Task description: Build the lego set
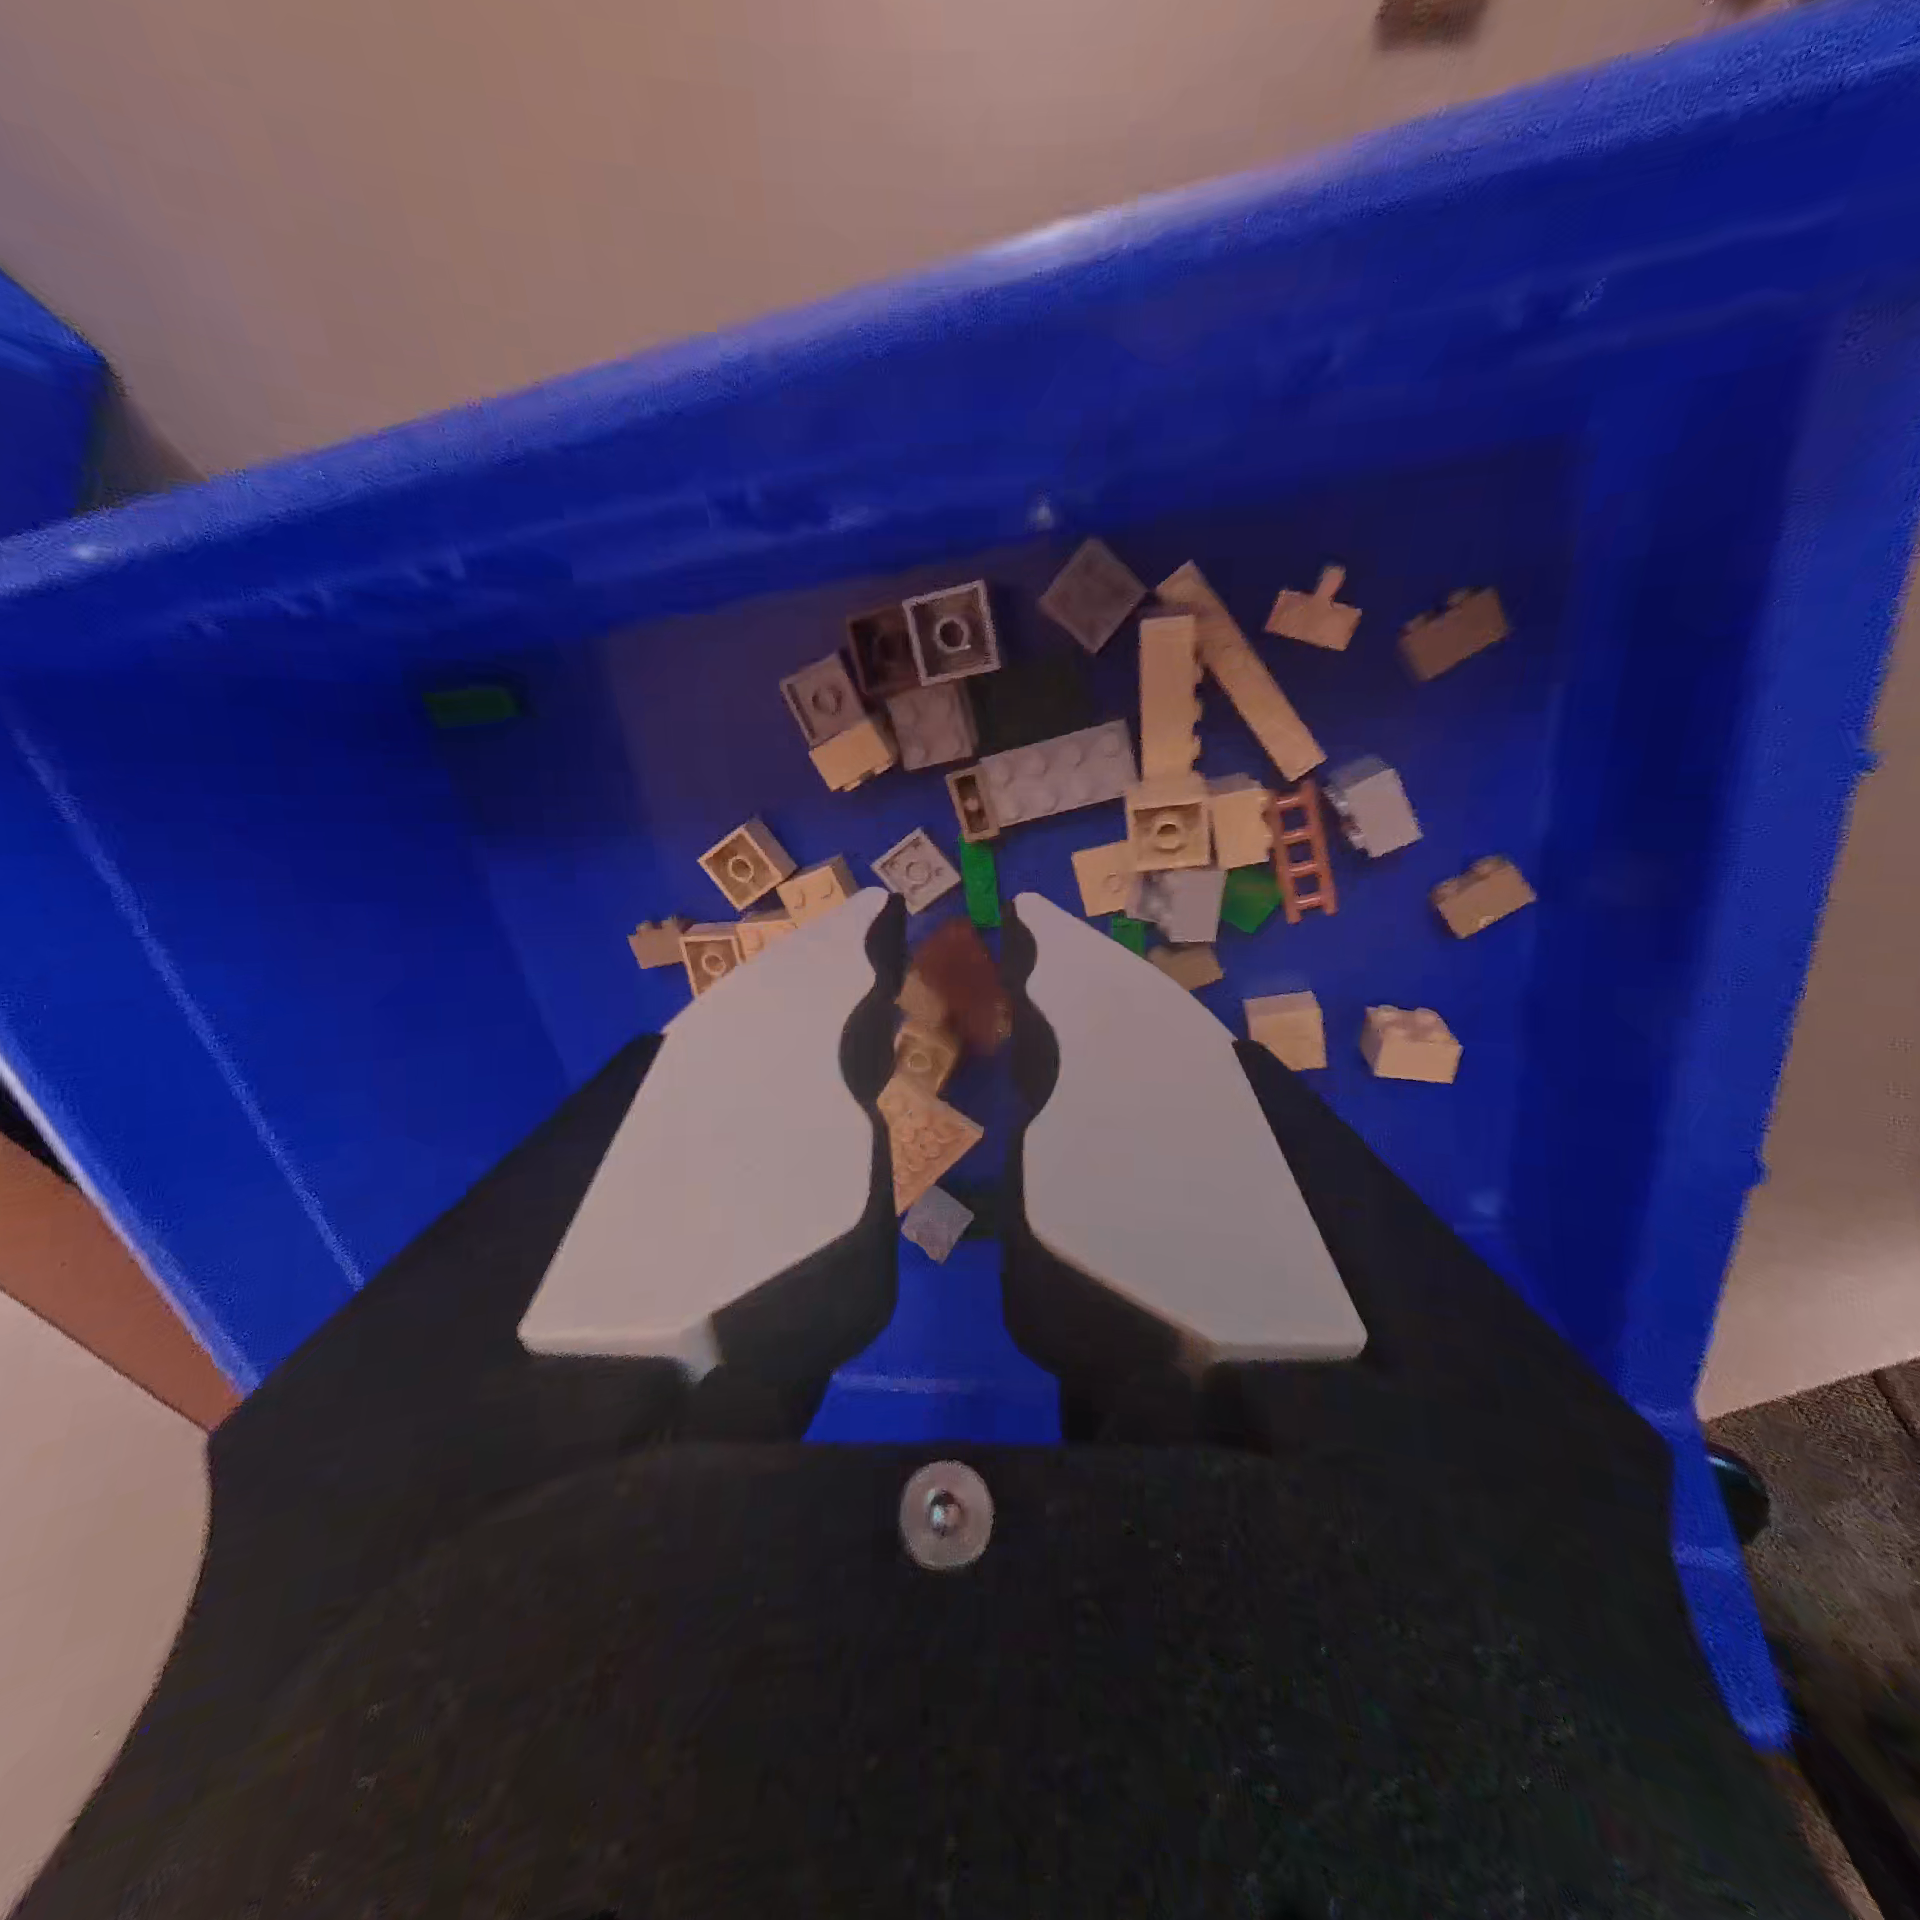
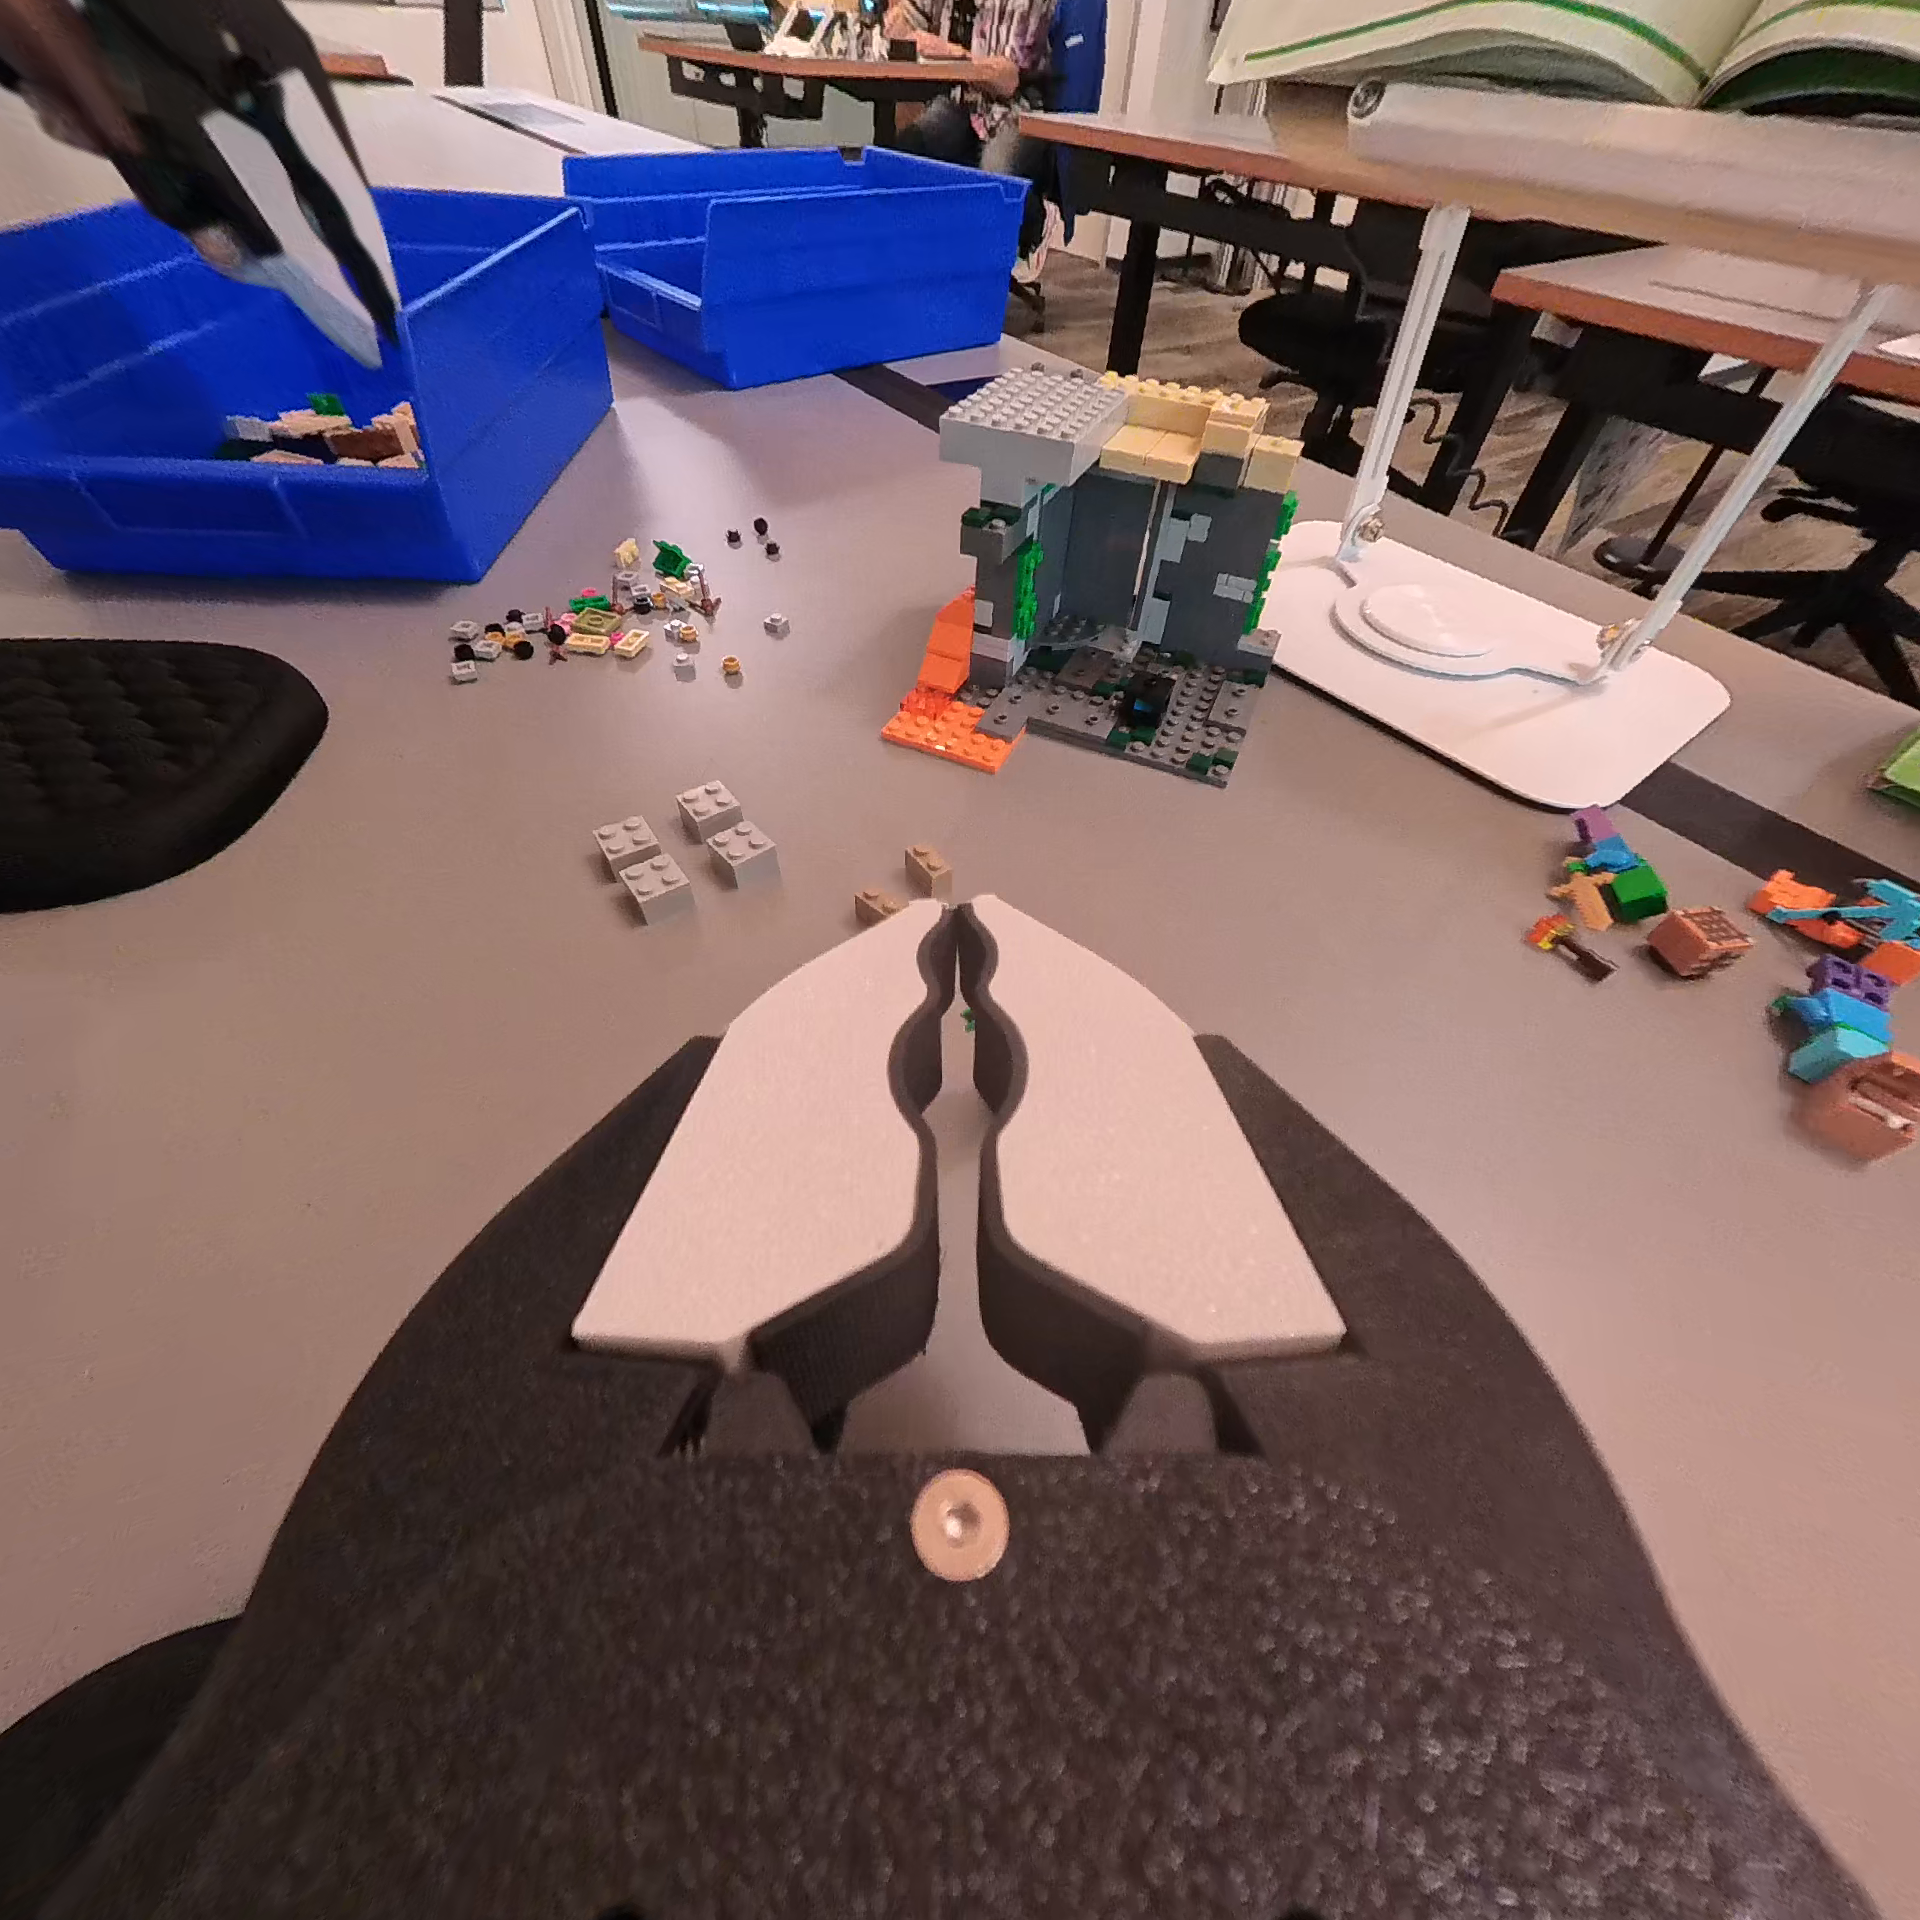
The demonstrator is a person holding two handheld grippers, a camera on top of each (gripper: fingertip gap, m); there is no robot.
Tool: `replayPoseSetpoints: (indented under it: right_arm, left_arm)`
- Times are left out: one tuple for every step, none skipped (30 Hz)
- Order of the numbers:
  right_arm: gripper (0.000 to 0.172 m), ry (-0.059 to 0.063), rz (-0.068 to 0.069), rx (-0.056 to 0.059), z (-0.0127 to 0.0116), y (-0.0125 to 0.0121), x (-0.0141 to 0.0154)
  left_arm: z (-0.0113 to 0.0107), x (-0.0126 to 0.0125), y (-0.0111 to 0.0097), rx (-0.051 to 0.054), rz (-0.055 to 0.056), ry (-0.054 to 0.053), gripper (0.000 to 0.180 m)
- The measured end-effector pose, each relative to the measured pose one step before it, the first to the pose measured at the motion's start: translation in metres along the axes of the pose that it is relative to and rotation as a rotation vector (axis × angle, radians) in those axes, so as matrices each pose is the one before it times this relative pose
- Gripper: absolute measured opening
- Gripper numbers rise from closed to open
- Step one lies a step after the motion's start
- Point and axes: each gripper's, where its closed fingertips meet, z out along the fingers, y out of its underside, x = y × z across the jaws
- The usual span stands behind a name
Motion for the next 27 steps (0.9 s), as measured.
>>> replayPoseSetpoints:
  right_arm:
    - [0.0,-0.0004,0.0013,-0.0036,0.00053,0.00097,0.0]
    - [0.0,-0.0007,0.001,-0.0037,0.00056,0.00087,0.00006]
    - [0.0,-0.0008,0.0008,-0.0042,0.00074,0.00087,0.00002]
    - [0.0,-0.0005,-0.0001,-0.0036,0.0005,0.00076,-0.00005]
    - [0.0,0.0008,-0.0011,-0.0027,0.00027,0.00062,0.00014]
    - [0.0,0.0015,-0.0011,-0.0016,0.00002,0.00037,0.0002]
    - [0.0,0.0016,0.0001,-0.001,0.0,0.00022,0.00041]
    - [0.0,0.001,0.0015,-0.0007,0.00003,0.00029,0.00038]
    - [0.0,0.0007,0.0022,-0.0004,-0.00006,0.00019,0.00034]
    - [0.0,0.0005,0.0022,-0.0005,0.00002,0.00028,0.0004]
    - [0.0,0.0004,0.0014,-0.0012,-0.00001,0.00036,0.0003]
    - [0.0,0.0005,0.0003,-0.0017,0.00022,0.00043,0.00021]
    - [0.0,-0.0003,0.0001,-0.0016,0.00016,0.00044,0.00005]
    - [0.0,-0.0013,0.0005,-0.0019,0.00035,0.00041,-0.00016]
    - [0.0,-0.0018,0.0001,-0.002,0.00026,0.00034,-0.00027]
    - [0.0,-0.0009,-0.0008,-0.0012,0.00012,0.0003,-0.00019]
    - [0.0,0.0,-0.0008,-0.0003,0.0,0.00003,-0.00007]
    - [0.0,0.0001,0.0,0.0007,-0.00006,-0.00015,0.00007]
    - [0.0,0.0001,0.0009,0.0014,-0.00008,-0.00022,0.00007]
    - [0.0,-0.0001,0.0013,0.002,-0.00023,-0.00034,0.00014]
    - [0.0,-0.0007,0.0011,0.0015,-0.00008,-0.00023,-0.00004]
    - [0.0,-0.0008,-0.0001,0.0015,-0.00014,-0.00033,-0.00019]
    - [0.0,-0.0009,-0.0015,0.0028,-0.00019,-0.00057,-0.00027]
    - [0.0,-0.0014,-0.0023,0.0038,-0.00022,-0.00089,-0.00048]
    - [0.0,-0.0009,-0.0026,0.0046,-0.00025,-0.00107,-0.00047]
    - [0.0,-0.0026,-0.0023,0.0051,-0.00027,-0.00112,-0.0008]
    - [0.0,-0.0055,-0.0012,0.0053,-0.00012,-0.0012,-0.00123]
  left_arm:
    - [0.00495,-0.00124,0.00124,-0.0014,-0.0088,0.0106,0.017]
    - [0.00441,0.00069,0.00015,-0.0004,-0.0112,0.022,0.017]
    - [0.00402,-0.00018,0.00054,-0.0077,-0.0049,0.0138,0.017]
    - [0.00383,-0.00168,0.00051,-0.0082,0.004,-0.0004,0.018]
    - [0.00396,0.00021,-0.0001,-0.0057,0.0048,0.0102,0.018]
    - [0.00416,0.00228,0.00026,-0.0087,0.0032,0.0225,0.018]
    - [0.00416,0.0005,0.00062,-0.0132,0.0042,0.0094,0.019]
    - [0.00385,-0.00198,0.00045,-0.0127,0.0069,-0.0098,0.018]
    - [0.00333,-0.00029,0.00043,-0.0122,0.0087,0.001,0.018]
    - [0.00281,0.00206,-0.00019,-0.0076,0.0047,0.016,0.019]
    - [0.00231,0.00082,-0.00021,-0.0068,-0.0012,0.0083,0.019]
    - [0.00209,-0.00076,-0.00001,-0.0059,-0.0017,0.0,0.018]
    - [0.00184,-0.00025,0.00008,-0.0036,-0.0015,0.0054,0.018]
    - [0.0017,-0.00027,-0.00014,0.0,-0.005,0.0057,0.017]
    - [0.0014,-0.00051,0.00043,-0.0012,-0.0068,0.0042,0.016]
    - [0.00108,0.0003,0.00101,-0.0036,-0.004,0.0088,0.011]
    - [0.00026,-0.00027,0.00036,0.0021,-0.0021,0.0028,0.009]
    - [-0.00108,-0.00238,-0.00024,0.0072,-0.0061,-0.0139,0.009]
    - [-0.00237,-0.00089,0.00032,0.0061,-0.0091,-0.0038,0.009]
    - [-0.00389,0.00032,-0.00054,0.014,-0.0066,0.0016,0.009]
    - [-0.00583,-0.0016,-0.00232,0.0278,-0.0062,-0.0179,0.008]
    - [-0.00802,-0.0014,-0.00234,0.0267,-0.0078,-0.0207,0.008]
    - [-0.01009,-0.00013,-0.00362,0.0348,-0.0034,-0.0179,0.008]
    - [-0.01205,0.00005,-0.00642,0.0492,-0.0012,-0.0236,0.008]
    - [-0.01335,0.00083,-0.00872,0.0585,-0.0029,-0.0235,0.008]
    - [-0.01358,0.00314,-0.01135,0.0653,-0.002,-0.0142,0.008]
    - [-0.0131,0.00522,-0.01509,0.0775,0.0048,-0.0107,0.008]
